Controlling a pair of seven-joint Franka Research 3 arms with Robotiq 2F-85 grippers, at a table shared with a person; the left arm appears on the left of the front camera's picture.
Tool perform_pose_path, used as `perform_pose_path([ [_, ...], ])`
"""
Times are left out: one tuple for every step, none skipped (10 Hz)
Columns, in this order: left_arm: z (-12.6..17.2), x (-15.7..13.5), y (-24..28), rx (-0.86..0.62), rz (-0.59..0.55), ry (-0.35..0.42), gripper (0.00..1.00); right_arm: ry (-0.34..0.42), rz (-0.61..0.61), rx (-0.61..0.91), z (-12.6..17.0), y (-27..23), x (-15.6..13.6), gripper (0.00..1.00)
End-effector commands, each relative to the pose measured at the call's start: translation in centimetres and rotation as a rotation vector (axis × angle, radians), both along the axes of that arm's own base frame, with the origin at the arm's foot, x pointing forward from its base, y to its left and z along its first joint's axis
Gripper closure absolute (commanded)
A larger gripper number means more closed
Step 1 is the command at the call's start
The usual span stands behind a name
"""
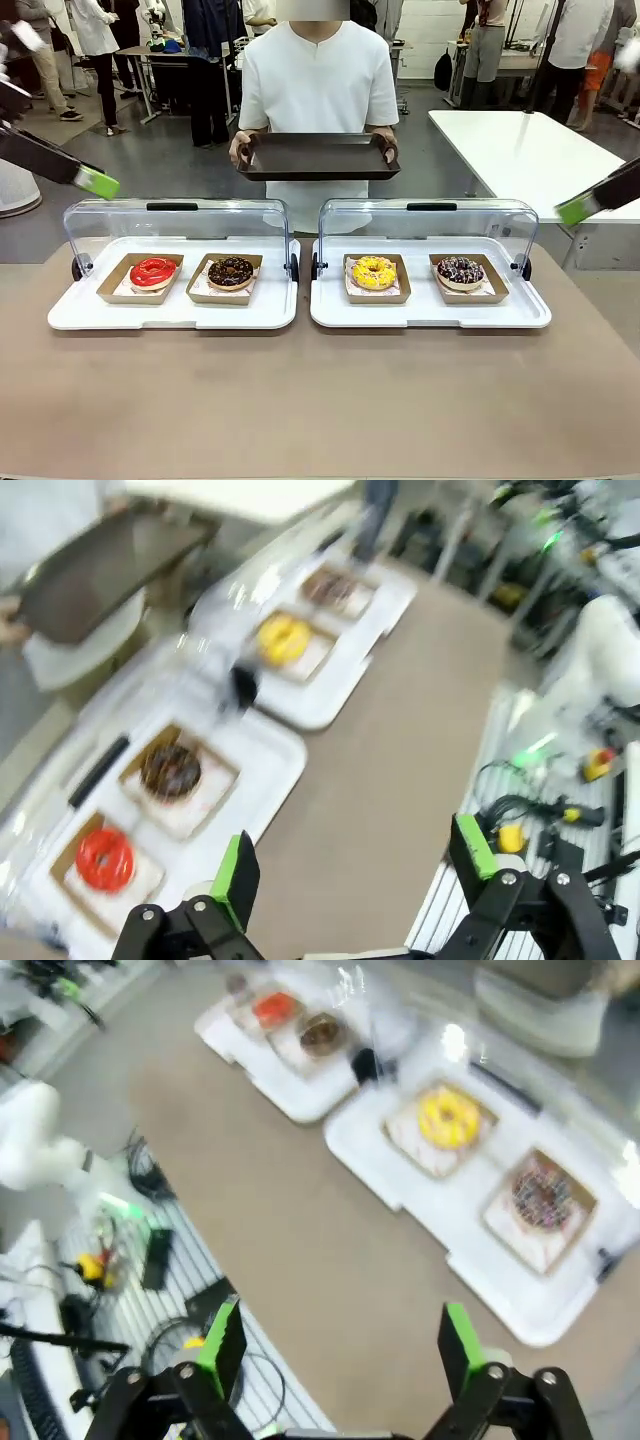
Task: Provide the desired donut to the person.
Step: Pick up and lift the Paper togo box containing the Donut pointed at by the person.
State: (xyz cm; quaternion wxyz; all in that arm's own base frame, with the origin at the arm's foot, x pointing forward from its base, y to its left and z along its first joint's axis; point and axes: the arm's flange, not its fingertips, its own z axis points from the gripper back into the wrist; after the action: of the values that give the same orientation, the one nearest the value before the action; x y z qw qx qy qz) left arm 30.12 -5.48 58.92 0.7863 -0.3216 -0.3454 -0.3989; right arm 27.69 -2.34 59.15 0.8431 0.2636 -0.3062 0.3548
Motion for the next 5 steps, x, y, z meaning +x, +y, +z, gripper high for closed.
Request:
perform_pose_path([
  [0.0,0.2,2.9,-0.155,-0.175,0.006,0.00,-0.070,0.133,0.203,0.8,-2.8,0.0,0.00],
  [0.1,0.7,4.8,-0.168,-0.175,-0.023,0.00,-0.137,0.116,0.287,0.8,-5.1,0.4,0.00],
  [-0.4,1.0,6.4,-0.149,-0.151,-0.058,0.00,-0.185,0.117,0.330,0.6,-7.5,0.5,0.00],
  [-0.8,1.2,8.3,-0.136,-0.123,-0.068,0.00,-0.214,0.115,0.367,0.1,-10.1,0.6,0.00],
  [-1.2,1.8,10.2,-0.144,-0.078,-0.060,0.00,-0.227,0.108,0.370,-0.6,-12.2,0.6,0.00],
])
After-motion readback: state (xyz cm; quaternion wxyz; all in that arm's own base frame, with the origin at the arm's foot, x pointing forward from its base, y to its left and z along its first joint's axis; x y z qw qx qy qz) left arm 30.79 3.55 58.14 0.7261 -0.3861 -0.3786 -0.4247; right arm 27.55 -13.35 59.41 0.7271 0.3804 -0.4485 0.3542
